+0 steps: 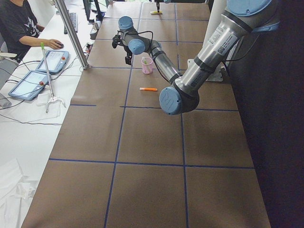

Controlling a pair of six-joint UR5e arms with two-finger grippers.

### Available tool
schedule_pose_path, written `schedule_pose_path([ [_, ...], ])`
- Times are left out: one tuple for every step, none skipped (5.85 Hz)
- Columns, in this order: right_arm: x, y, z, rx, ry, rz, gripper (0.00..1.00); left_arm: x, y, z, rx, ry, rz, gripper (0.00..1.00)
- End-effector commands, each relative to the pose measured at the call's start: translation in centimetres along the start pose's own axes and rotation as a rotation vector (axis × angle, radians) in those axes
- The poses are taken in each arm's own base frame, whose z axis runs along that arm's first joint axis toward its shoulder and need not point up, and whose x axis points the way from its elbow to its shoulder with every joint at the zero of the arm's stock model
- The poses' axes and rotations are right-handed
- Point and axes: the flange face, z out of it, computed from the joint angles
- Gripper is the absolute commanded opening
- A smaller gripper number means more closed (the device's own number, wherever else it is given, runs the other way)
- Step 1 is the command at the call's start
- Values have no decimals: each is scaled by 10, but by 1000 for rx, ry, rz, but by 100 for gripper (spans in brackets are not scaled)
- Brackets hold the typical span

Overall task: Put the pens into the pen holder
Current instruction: 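Move the left gripper back toward the orange highlighter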

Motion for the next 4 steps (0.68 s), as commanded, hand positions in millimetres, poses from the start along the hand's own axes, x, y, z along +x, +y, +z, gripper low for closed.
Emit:
schedule_pose_path([
  [-40, -49, -41, 69, -56, -45, 1, -9, 3, 3, -6, -8, -9, 100],
  [-60, -67, -63, 102, -58, -47, 1, -20, 6, 9, -19, -23, -15, 100],
  [-88, -83, -94, 159, -66, -20, 0, -31, 8, 14, -64, -73, 41, 100],
  [-124, -95, -128, 222, -77, -22, 0, -38, 9, 21, -66, -111, 83, 100],
])
